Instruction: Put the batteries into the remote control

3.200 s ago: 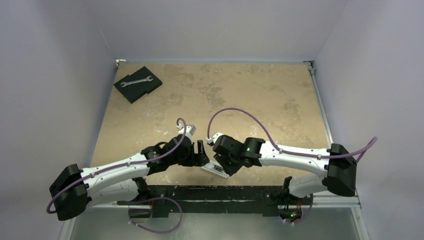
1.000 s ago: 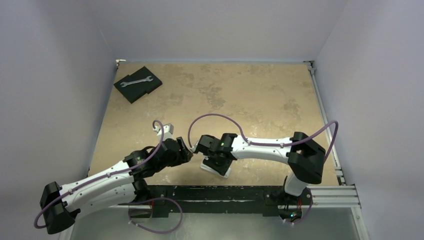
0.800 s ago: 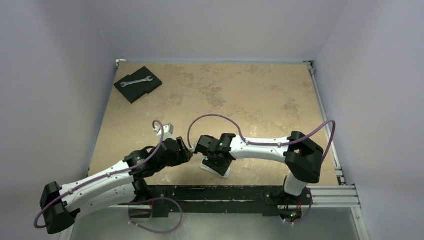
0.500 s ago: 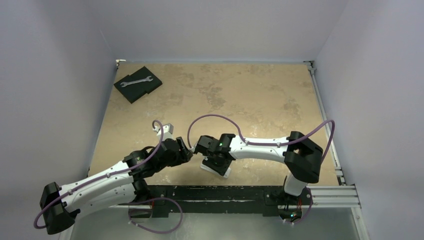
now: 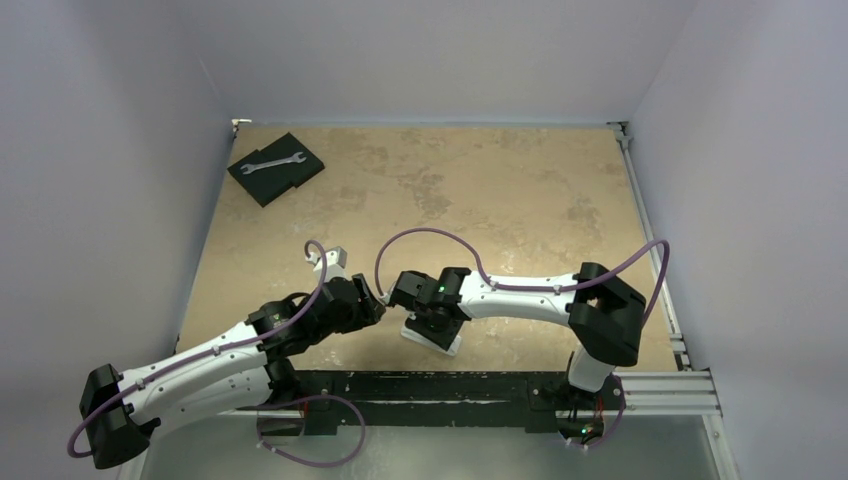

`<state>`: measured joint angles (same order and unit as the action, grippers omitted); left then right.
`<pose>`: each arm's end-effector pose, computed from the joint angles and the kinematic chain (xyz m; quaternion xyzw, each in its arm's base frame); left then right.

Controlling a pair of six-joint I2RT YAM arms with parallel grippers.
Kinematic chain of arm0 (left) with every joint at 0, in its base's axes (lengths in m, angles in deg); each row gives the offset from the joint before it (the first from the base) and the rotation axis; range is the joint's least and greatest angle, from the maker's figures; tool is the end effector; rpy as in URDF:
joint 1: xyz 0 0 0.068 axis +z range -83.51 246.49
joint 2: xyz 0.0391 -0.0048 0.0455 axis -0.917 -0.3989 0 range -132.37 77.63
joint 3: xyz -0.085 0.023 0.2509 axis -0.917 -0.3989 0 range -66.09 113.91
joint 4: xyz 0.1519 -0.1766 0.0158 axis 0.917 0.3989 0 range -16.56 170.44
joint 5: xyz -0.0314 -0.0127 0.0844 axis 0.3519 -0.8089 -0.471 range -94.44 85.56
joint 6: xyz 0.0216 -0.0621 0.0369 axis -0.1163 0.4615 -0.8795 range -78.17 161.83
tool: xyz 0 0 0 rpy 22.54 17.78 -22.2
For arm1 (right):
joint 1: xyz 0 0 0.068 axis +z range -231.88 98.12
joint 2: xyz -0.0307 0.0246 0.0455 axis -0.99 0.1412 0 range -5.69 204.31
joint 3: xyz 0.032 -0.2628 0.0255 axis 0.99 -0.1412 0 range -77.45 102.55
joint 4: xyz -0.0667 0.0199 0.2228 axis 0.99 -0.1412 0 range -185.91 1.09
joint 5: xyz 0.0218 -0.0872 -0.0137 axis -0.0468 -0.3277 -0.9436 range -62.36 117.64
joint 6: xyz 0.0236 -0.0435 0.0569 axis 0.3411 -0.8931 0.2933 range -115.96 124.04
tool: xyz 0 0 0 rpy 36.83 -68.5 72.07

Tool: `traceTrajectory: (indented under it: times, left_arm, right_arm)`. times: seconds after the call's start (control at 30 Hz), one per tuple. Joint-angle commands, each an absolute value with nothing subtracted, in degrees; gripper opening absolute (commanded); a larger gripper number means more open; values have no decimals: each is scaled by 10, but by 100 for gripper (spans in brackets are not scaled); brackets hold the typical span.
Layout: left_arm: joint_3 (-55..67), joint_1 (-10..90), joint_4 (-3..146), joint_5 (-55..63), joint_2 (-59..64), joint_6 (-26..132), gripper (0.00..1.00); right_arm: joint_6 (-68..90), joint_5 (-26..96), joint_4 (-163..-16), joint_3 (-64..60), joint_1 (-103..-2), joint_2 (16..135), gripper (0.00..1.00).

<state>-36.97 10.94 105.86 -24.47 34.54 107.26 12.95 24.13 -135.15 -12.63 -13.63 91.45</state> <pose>0.1017 -0.1095 0.1985 -0.1431 0.9053 -0.2388 0.3207 0.1121 0.2705 0.1695 -0.4897 0.8656 0.0383 0.0968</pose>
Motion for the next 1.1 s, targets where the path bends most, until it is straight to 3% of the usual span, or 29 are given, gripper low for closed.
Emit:
traceTrajectory:
  times: [0.0, 1.07]
  left_arm:
    - [-369, 108, 1053, -255, 347, 1076, 54]
    - [-376, 108, 1042, -250, 340, 1074, 54]
  right_arm:
    - [116, 235, -1349, -109, -137, 918, 20]
    - [82, 254, -1360, -102, -135, 911, 19]
